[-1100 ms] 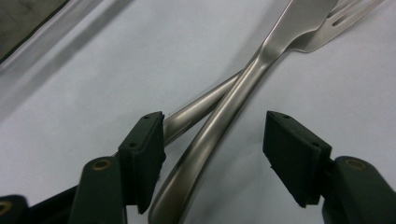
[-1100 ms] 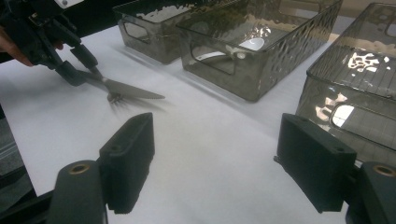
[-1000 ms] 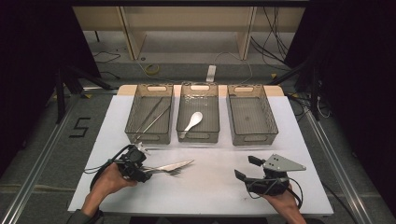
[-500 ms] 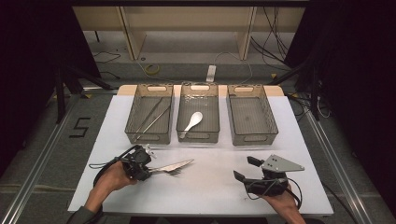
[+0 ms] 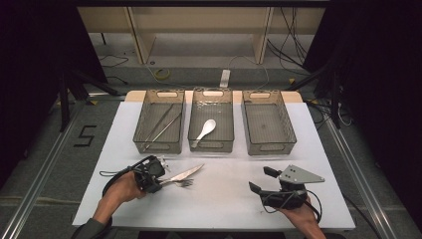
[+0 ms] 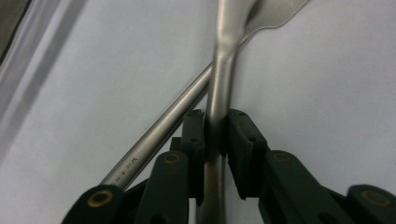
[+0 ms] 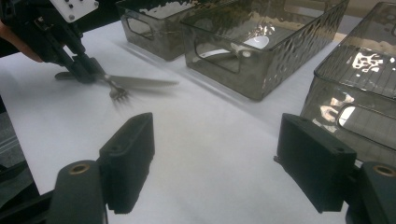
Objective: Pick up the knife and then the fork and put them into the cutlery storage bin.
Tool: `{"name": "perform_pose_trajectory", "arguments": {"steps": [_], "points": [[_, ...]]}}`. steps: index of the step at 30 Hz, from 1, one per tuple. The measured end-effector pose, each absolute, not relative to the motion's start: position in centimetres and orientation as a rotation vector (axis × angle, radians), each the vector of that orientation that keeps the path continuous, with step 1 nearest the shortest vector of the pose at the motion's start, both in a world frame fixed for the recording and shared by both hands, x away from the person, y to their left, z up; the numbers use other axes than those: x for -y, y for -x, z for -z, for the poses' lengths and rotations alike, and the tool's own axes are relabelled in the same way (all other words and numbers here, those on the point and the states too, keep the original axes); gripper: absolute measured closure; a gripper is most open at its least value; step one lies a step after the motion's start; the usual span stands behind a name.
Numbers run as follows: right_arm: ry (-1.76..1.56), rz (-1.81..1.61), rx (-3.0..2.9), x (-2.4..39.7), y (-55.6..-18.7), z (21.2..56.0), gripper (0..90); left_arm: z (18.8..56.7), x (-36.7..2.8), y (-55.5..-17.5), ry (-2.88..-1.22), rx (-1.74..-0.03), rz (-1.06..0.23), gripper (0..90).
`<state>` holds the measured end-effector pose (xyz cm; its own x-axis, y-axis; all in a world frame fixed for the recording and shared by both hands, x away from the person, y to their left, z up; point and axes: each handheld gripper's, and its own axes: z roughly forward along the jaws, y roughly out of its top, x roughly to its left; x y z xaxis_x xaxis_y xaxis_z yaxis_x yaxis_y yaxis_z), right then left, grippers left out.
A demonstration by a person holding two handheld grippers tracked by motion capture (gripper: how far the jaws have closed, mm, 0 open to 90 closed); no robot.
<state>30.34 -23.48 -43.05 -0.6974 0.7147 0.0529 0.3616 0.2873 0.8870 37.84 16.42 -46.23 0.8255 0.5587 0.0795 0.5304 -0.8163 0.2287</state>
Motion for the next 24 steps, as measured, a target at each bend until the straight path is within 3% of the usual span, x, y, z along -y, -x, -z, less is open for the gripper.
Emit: {"name": "perform_pose_trajectory", "arguments": {"steps": [8,17,24], "points": [[-0.968,-1.381,-2.205,23.5,-30.3,43.0,28.4,46.2,-16.8,-37.8,-2.783,-0.852,-0.200,78.4],[-0.967,-1.395,-2.207,23.4,-30.3,42.9,28.4,45.6,-16.5,-37.7,-2.700,-0.879,-0.101,78.7],[-0.950,-1.412,-2.217,22.9,-30.4,42.8,28.4,44.2,-16.3,-37.5,-2.659,-0.871,-0.113,78.8]]}}
